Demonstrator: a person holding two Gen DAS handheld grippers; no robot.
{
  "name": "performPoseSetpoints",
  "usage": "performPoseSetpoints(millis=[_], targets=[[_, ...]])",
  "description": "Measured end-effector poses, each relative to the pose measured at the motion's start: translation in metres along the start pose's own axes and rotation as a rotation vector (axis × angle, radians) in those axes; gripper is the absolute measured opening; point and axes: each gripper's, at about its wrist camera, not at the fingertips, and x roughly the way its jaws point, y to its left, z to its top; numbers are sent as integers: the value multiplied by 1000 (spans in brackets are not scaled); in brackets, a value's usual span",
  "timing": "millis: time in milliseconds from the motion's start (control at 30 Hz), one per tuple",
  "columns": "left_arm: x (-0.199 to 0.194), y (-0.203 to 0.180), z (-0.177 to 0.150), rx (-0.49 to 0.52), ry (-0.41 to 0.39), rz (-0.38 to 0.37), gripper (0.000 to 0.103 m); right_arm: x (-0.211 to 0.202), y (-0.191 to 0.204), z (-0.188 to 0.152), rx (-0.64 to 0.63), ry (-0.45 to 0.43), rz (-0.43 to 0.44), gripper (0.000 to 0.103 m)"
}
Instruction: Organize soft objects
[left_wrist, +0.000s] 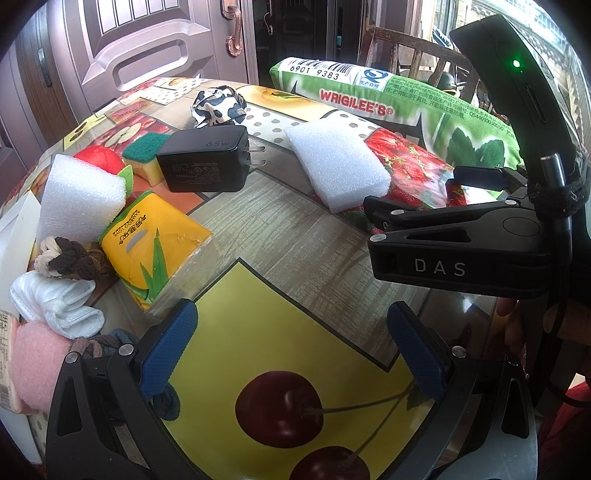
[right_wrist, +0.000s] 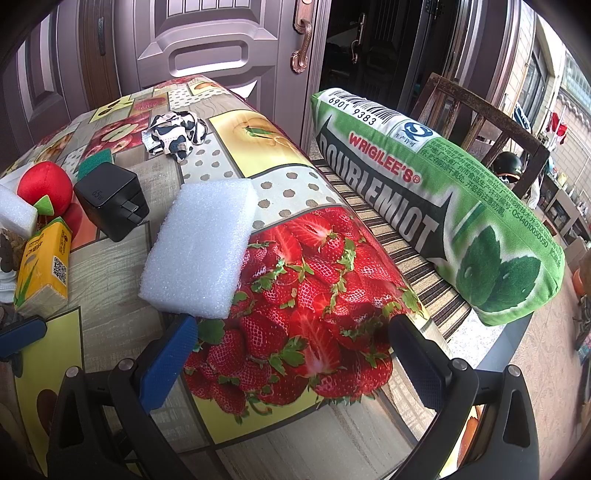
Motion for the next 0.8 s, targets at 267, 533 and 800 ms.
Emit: performPoseSetpoints(millis=[267, 533, 800], targets=[[0, 0, 0, 0, 0, 0, 102, 0, 0, 0, 0, 0, 0, 103], [0, 0, 0, 0, 0, 1, 102, 0, -1, 0, 4, 3, 8, 103], [0, 1, 1, 1, 0, 1, 102, -19, -12, -13, -81, 23, 61, 103]])
